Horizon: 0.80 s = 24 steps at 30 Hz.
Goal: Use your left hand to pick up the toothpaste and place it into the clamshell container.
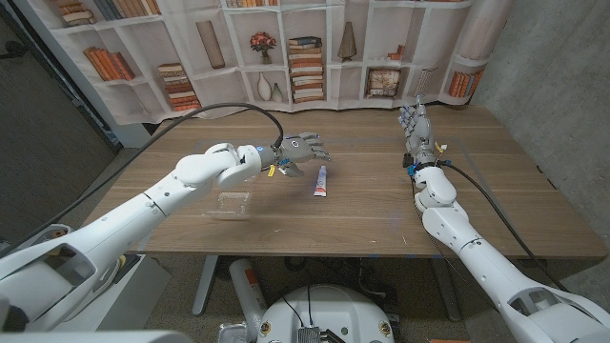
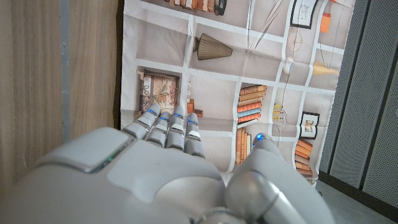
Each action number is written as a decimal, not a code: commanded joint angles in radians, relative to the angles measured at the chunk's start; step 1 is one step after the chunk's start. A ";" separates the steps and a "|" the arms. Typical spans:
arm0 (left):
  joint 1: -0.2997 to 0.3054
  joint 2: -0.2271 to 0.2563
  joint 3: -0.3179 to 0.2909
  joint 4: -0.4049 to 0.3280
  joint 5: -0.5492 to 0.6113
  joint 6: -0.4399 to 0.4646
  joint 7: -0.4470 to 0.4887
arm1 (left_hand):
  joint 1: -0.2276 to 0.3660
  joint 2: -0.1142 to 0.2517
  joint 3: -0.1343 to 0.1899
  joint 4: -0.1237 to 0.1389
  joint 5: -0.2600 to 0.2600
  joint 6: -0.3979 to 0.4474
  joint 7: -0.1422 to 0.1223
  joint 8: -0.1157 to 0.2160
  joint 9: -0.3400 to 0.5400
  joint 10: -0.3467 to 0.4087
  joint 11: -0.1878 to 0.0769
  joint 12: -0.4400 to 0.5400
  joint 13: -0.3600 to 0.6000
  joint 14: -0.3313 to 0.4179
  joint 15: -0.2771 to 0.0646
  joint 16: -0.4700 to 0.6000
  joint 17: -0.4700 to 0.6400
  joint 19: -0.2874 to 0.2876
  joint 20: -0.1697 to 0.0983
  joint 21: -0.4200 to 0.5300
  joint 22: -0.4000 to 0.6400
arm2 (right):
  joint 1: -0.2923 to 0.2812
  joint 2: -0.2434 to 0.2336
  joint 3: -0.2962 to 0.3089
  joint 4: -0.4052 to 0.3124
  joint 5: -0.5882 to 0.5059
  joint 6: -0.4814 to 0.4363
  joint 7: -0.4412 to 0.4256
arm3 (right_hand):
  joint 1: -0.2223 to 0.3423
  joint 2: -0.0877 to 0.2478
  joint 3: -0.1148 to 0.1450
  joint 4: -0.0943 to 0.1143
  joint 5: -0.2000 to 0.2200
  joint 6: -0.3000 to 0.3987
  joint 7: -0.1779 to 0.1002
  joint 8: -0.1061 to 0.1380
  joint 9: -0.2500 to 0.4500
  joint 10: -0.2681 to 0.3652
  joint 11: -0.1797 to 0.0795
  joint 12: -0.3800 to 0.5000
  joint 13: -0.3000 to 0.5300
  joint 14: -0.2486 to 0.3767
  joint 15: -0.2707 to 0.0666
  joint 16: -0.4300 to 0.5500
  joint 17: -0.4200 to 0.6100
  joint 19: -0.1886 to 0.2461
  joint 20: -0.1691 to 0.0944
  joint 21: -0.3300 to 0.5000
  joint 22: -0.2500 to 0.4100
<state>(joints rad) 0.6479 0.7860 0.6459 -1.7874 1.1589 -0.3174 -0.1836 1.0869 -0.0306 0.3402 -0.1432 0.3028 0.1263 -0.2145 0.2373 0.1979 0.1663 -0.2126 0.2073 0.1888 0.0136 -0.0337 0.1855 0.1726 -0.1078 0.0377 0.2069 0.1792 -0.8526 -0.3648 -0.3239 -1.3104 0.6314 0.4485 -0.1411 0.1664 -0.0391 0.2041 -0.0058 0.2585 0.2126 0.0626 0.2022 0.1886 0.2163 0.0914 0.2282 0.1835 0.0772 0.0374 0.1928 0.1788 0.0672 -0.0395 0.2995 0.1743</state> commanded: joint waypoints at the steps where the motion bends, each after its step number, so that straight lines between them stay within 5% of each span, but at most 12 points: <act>1: -0.009 -0.014 0.013 0.015 0.011 -0.011 0.002 | 0.017 0.002 -0.006 0.000 -0.007 0.022 -0.004 0.011 0.002 0.019 -0.003 0.006 0.002 0.011 -0.111 0.006 0.000 0.004 0.001 0.001 0.004 | 0.001 0.006 0.003 0.012 0.007 0.009 0.006 | 0.000 0.010 -0.003 -0.001 -0.003 0.009 -0.001 -0.002 0.002 0.009 -0.003 -0.005 0.003 0.009 0.000 -0.002 0.003 0.011 -0.007 -0.004 0.006; 16: -0.024 -0.037 0.041 0.068 0.020 -0.048 0.044 | 0.038 0.008 -0.020 0.003 -0.020 0.084 -0.005 0.026 0.003 0.085 -0.004 0.012 0.003 0.045 -0.124 0.009 0.000 0.010 -0.002 0.001 0.004 | 0.002 0.006 0.009 0.019 0.012 0.013 0.011 | 0.000 0.010 -0.004 -0.002 -0.003 0.012 -0.002 -0.002 0.002 0.012 -0.002 -0.005 0.003 0.011 0.001 -0.002 0.003 0.015 -0.008 -0.008 0.006; 24: -0.051 -0.053 0.053 0.051 0.026 -0.039 -0.073 | 0.046 0.011 -0.028 0.005 -0.027 0.121 -0.006 0.035 0.003 0.116 -0.005 0.013 0.003 0.061 -0.129 0.009 0.000 0.014 -0.004 0.002 0.004 | 0.005 0.010 0.009 0.029 0.015 0.015 0.013 | 0.000 0.011 -0.006 -0.002 -0.003 0.012 -0.002 -0.002 0.002 0.012 -0.004 -0.006 0.003 0.012 0.002 -0.002 0.004 0.016 -0.008 -0.011 0.006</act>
<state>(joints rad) 0.6227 0.7505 0.6823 -1.7353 1.1740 -0.3544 -0.1704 1.1218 -0.0208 0.3206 -0.1382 0.2805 0.2309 -0.2200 0.2631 0.1977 0.2699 -0.2164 0.2119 0.1886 0.0617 -0.0358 0.1854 0.1726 -0.0997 0.0379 0.2069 0.1790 -0.8512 -0.3593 -0.3166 -1.2926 0.6421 0.4589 -0.1326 0.1664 -0.0391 0.2014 -0.0085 0.2585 0.2181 0.0571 0.2022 0.1884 0.2182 0.0894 0.2282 0.1834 0.0809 0.0411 0.1927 0.1788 0.0779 -0.0357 0.2919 0.1795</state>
